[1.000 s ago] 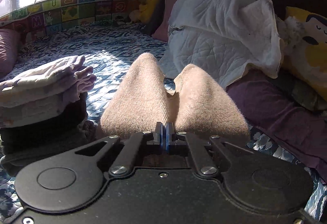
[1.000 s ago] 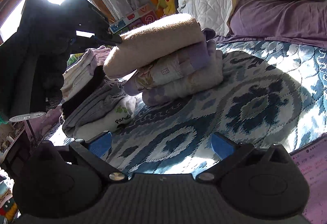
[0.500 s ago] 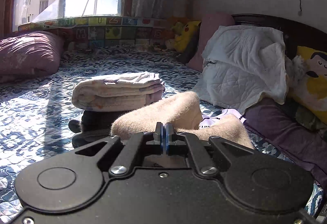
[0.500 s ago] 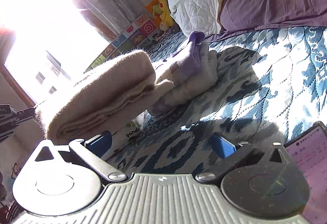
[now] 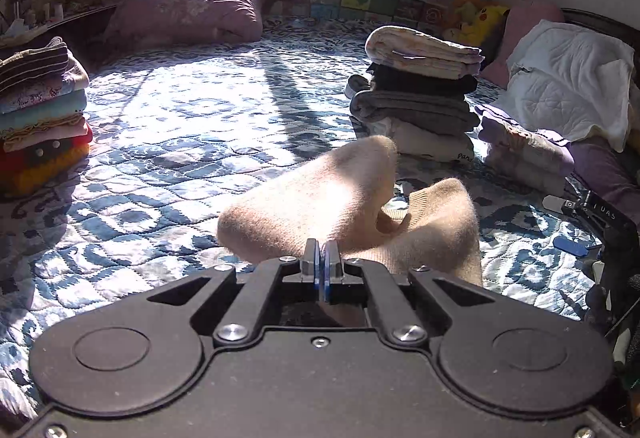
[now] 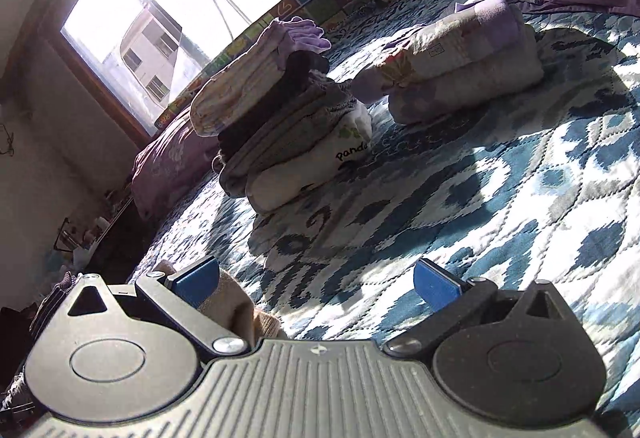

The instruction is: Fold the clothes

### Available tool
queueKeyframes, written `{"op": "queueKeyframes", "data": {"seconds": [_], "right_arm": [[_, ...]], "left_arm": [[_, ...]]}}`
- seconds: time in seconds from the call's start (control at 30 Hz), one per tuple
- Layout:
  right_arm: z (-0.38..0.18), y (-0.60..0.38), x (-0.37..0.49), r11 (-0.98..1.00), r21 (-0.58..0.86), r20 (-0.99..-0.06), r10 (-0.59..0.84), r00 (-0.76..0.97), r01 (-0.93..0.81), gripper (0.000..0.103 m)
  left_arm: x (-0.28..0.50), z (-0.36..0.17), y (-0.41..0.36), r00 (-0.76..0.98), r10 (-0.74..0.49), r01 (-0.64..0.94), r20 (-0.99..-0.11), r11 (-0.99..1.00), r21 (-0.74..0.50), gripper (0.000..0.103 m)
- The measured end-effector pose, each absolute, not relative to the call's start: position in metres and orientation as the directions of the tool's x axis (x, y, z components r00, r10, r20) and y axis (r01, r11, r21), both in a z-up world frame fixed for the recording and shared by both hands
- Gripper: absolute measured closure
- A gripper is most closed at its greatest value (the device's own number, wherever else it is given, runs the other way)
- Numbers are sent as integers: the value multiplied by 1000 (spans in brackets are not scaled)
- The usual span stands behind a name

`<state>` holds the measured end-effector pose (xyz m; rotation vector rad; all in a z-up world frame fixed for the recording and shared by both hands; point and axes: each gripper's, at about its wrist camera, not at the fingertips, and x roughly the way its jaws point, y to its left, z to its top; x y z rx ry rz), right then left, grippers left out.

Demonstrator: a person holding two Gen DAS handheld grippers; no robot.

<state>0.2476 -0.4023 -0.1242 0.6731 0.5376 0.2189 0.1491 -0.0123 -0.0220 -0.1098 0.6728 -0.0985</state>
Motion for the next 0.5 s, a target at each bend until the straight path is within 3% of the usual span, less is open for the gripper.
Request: {"op": "queueKeyframes", "data": {"seconds": [0.23,0.37,0.4,0.43,0.5], "right_arm": [[-121,-352,248,780,606,-413,475,777,-155,0],[-118,-320,244,780,572,-424,546,722,-254,1],[-118,-312,243,778,563,-427,562,708,-278,1],[-117,-305,242,775,555,-431,578,693,-301,4],[-119,-296,242,760,558,-433,609,665,-333,9]], "left_arm": [[76,-60,-38,657,-277,204,-701,961,-189,103],[72,-54,-33,628,-361,270,-690,932,-241,99],[73,-50,-24,646,-360,253,-673,933,-257,87],[73,-45,-15,666,-358,236,-654,933,-271,68],[78,-38,5,712,-336,185,-617,937,-296,47]]}}
